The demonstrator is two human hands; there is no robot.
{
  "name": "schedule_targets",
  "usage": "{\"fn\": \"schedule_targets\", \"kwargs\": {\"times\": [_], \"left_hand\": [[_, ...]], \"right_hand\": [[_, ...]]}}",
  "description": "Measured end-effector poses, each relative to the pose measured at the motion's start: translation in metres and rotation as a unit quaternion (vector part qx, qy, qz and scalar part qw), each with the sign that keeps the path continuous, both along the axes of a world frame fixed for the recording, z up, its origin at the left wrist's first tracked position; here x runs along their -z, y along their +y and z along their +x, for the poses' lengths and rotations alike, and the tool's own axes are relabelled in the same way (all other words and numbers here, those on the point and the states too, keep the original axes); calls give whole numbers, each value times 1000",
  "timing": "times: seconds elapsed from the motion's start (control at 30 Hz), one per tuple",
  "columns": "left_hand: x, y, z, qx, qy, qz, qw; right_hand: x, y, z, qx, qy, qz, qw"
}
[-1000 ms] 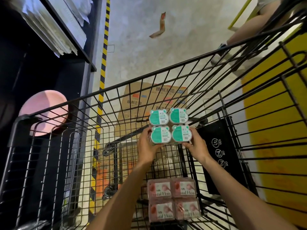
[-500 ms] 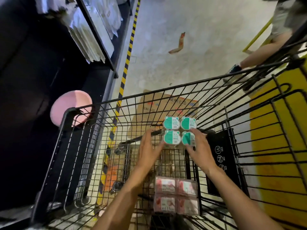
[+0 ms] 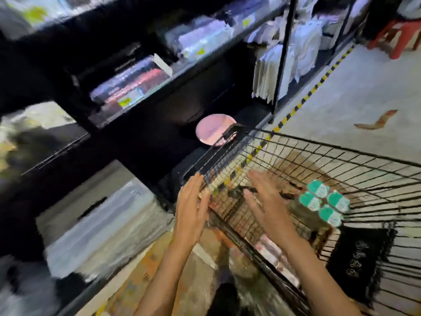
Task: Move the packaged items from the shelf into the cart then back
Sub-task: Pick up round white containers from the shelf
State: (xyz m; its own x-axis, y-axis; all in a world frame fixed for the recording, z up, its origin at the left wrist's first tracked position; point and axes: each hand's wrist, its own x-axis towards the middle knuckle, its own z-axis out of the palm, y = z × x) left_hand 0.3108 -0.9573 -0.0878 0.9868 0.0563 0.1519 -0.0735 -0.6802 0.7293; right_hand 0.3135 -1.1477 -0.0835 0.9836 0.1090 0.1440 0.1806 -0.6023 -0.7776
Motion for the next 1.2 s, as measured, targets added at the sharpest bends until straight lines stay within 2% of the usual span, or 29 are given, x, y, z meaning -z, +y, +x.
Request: {"fn": "schedule_targets", "kwargs": {"times": [0.1, 0.23, 0.3, 0.47, 0.6, 0.8, 1.2], "left_hand": [[-26, 43, -65, -69, 3, -3, 998], [-46, 77, -152, -167, 32, -29, 985], [-51, 93, -188, -222, 13, -40, 974], [-74, 135, -236, -320, -55, -36, 945], [-88, 186, -253, -362, -70, -29, 929], [-91, 281, -274, -386, -96, 35, 917], [-87, 411, -278, -392, -74, -10, 917]], "right_hand": [[-16, 41, -34, -80, -20, 29, 996], [-33, 86, -84, -159, 2, 90, 983], [-40, 106, -101, -199, 7, 111, 974], [-60, 167, -119, -287, 34, 93, 953], [-83, 234, -121, -333, 41, 86, 938], [-98, 329, -130, -370, -14, 73, 926], [-92, 456, -122, -353, 12, 49, 934]]}}
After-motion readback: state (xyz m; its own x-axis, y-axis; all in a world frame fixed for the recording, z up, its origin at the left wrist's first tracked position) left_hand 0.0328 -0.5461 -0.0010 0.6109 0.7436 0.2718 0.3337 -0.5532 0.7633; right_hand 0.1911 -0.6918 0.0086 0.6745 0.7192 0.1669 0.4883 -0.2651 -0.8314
